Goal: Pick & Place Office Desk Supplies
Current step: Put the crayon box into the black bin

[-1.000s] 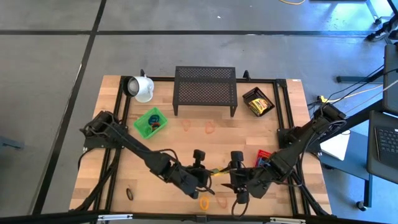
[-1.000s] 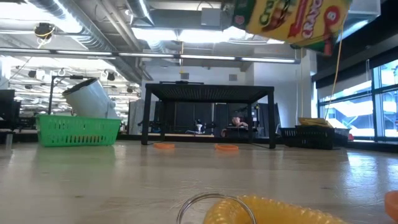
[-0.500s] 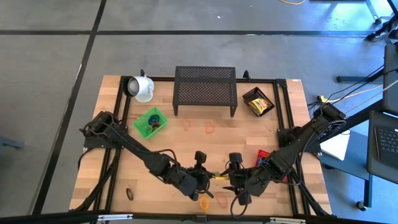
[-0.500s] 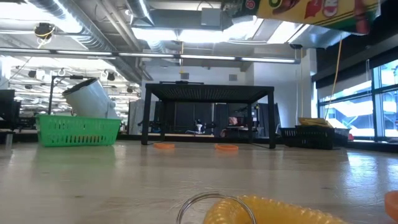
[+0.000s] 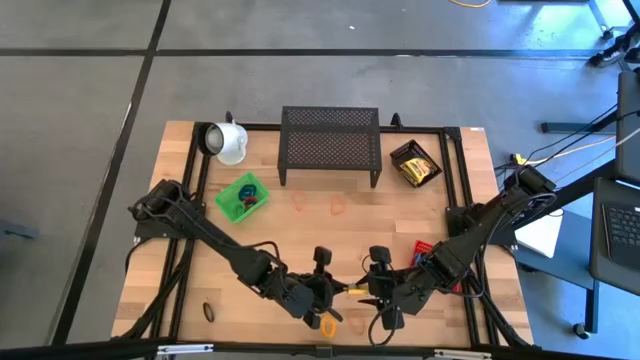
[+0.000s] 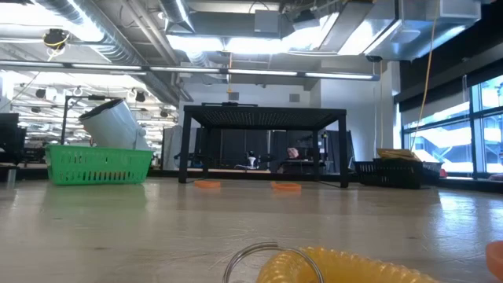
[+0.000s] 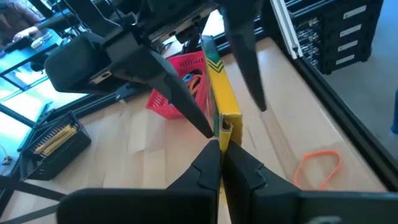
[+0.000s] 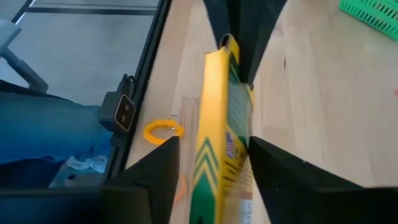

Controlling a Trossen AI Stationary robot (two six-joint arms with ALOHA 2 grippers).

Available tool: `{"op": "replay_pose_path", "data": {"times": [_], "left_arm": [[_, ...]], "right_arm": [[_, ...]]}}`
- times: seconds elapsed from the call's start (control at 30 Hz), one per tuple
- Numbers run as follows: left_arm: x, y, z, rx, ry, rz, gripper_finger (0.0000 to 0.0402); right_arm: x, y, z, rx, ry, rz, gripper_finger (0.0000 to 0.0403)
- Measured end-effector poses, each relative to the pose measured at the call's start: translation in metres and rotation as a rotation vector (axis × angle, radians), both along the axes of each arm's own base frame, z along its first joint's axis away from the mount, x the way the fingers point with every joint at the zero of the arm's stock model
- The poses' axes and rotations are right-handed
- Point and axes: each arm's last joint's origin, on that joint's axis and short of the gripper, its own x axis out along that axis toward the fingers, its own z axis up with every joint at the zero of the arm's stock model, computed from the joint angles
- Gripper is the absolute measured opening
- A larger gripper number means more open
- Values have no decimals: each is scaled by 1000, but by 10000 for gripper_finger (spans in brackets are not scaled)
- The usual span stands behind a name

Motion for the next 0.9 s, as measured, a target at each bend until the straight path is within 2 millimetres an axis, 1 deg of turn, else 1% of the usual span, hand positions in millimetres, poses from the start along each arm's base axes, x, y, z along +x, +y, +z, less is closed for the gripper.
{"op": "replay_pose_path", "data": {"times": [0.17, 0.37, 0.4, 0.57, 0.77, 0.9], "left_arm": [[0, 0, 0, -8, -3, 3, 3], [0, 0, 1, -12, -7, 3, 3], [0, 0, 1, -13, -9, 3, 4], [1, -1, 2, -20, -19, 3, 15], [1, -1, 2, -33, -18, -16, 60], [1, -1, 2, -29, -26, -3, 92]], "right_arm": [[0, 0, 0, 21, 5, -19, 129], [0, 0, 0, 19, 4, -21, 36], [0, 0, 0, 19, 3, -21, 30], [0, 0, 0, 48, 8, -40, 30], [0, 0, 0, 71, 26, -59, 35], [-1, -6, -2, 93, 93, -69, 36]]}}
